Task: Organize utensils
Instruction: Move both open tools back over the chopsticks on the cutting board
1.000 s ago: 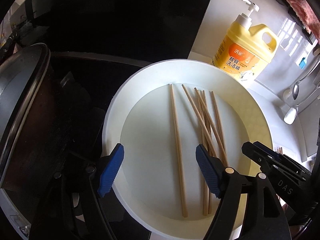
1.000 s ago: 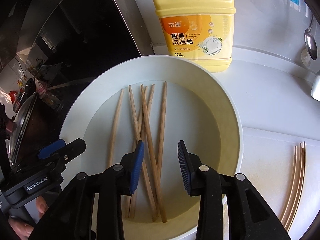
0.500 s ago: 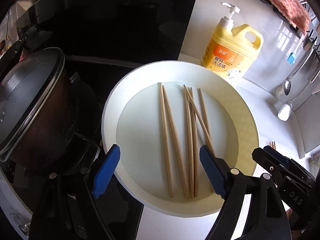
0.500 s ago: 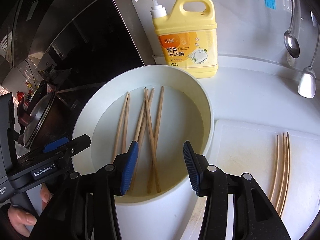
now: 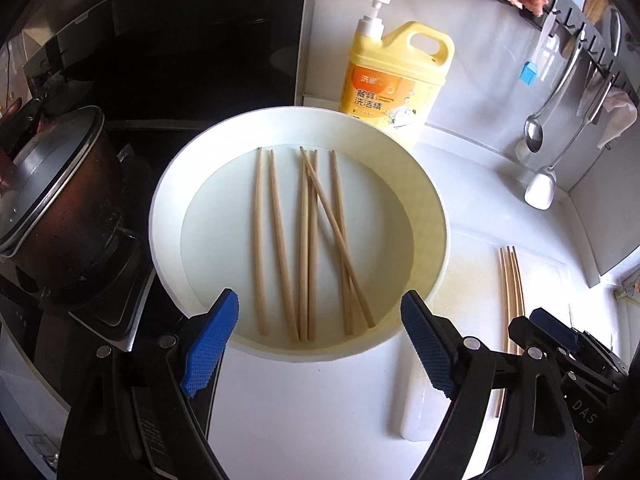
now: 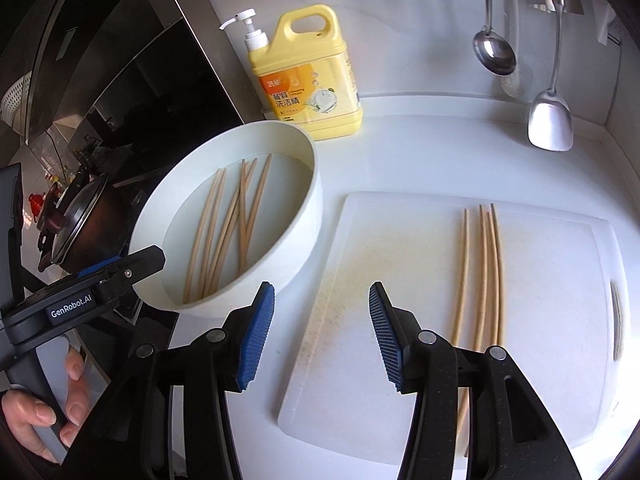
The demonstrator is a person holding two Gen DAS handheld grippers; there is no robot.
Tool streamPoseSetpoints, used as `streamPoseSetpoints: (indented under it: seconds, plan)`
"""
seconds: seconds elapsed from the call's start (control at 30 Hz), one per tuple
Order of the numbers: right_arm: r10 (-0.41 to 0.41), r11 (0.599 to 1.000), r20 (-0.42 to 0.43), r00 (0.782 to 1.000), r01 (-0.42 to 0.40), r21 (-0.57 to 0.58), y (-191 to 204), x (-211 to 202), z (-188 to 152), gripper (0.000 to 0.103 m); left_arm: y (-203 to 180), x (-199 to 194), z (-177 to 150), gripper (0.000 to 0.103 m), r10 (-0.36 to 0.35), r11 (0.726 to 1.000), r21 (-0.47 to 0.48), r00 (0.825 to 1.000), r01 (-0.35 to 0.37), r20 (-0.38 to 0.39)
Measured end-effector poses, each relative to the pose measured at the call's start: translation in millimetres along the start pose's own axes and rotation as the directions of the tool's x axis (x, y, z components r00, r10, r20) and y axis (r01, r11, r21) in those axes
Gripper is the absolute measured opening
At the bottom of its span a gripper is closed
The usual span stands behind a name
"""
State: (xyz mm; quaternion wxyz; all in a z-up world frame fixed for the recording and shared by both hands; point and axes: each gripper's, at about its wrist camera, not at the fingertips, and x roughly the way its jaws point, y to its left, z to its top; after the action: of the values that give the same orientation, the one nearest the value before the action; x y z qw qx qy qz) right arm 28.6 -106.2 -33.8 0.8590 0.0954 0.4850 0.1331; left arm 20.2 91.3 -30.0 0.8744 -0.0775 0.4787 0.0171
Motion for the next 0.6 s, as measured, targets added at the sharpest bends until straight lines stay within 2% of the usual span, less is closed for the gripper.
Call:
streamPoseSetpoints:
  seconds: [0.27,0.6]
  plan:
    - [-0.017,0.999,0.018,1.000,0.016,0.032,-48,-29,-21,0.049,-49,-9,-23,0.082,-0.009,0.999,0.046,1.000,0.010,-0.007]
    - [-0.038,0.999,0.040,0.998,0.037,0.026,-103,-57,-45,0.054,-107,-16,-47,0.089,0.003,0.997,0.072,1.000,-0.003,0.000]
